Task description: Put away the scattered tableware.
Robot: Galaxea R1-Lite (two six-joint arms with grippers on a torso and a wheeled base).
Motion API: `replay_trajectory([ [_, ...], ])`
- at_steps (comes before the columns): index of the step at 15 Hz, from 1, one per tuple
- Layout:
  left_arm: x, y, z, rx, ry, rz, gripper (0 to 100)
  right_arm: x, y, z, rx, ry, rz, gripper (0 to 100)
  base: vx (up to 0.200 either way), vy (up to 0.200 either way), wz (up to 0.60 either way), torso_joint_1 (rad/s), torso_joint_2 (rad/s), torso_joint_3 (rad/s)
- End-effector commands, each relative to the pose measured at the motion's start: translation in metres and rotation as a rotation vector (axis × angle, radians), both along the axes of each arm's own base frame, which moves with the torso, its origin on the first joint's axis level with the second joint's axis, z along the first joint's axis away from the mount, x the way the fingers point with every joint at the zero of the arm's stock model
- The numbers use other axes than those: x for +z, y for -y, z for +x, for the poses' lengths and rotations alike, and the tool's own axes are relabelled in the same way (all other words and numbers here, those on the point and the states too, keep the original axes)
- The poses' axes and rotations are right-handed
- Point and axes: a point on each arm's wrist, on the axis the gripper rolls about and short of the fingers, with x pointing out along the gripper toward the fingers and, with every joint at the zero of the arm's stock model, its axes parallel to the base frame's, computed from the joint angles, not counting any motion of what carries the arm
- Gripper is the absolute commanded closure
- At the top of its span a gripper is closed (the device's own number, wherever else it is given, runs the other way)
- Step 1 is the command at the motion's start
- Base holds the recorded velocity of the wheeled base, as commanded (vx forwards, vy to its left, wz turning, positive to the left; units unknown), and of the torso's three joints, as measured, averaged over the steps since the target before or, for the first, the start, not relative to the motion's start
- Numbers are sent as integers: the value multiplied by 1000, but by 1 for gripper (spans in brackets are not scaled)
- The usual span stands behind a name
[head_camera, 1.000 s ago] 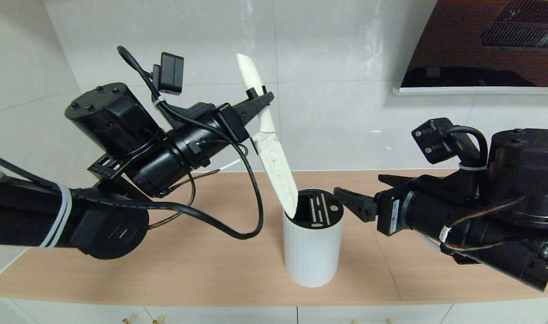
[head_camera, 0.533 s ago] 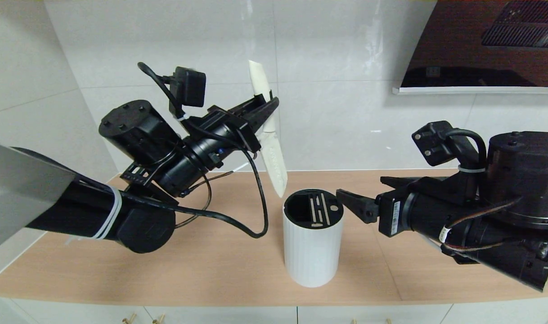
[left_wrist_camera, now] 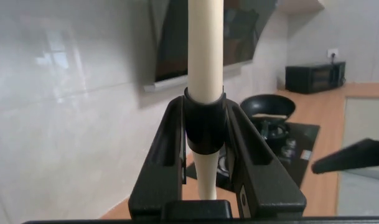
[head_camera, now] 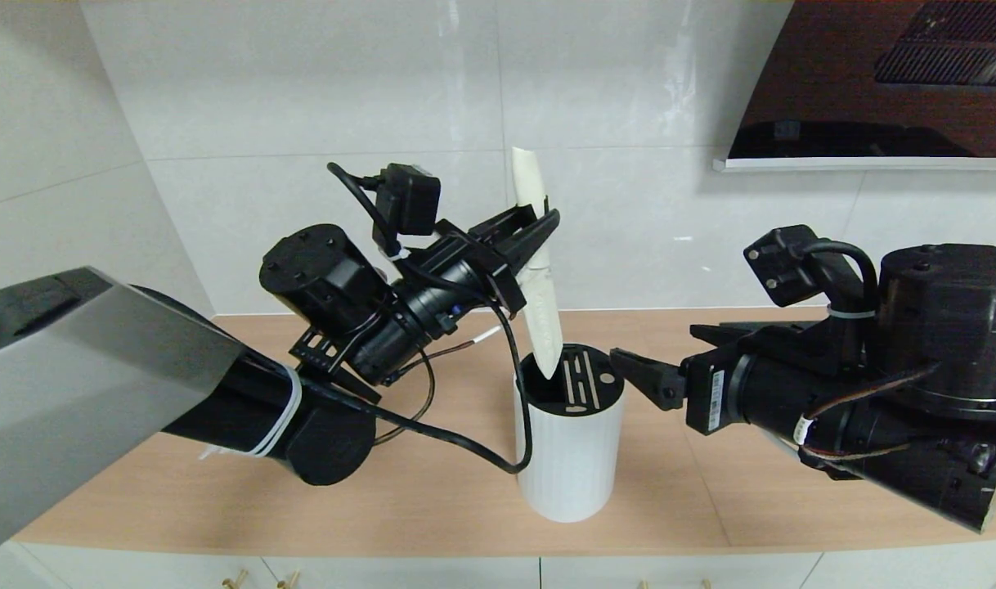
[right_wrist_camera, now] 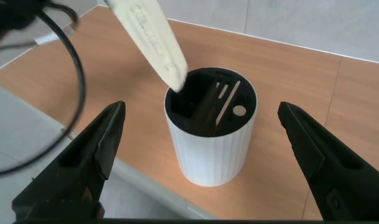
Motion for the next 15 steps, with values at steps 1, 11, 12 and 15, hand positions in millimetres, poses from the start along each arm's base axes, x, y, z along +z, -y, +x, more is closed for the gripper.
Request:
replay_trajectory([
  [1,-8,3,2,0,-11,16,100,-1,-1,1,0,-3,-3,0,0,0,0,0,0,0],
  [11,-33,10,4,-5,-45,42,100,-2,0,0,0,-4,-4,0,0,0,0,0,0,0],
  [12,-35,11,5,-5,-46,43,100,-2,0,0,0,-4,-4,0,0,0,0,0,0,0],
  [15,-44,10,4,-3,-74,59,100,-3,0,0,2,0,-18,0,0,0,0,0,0,0],
])
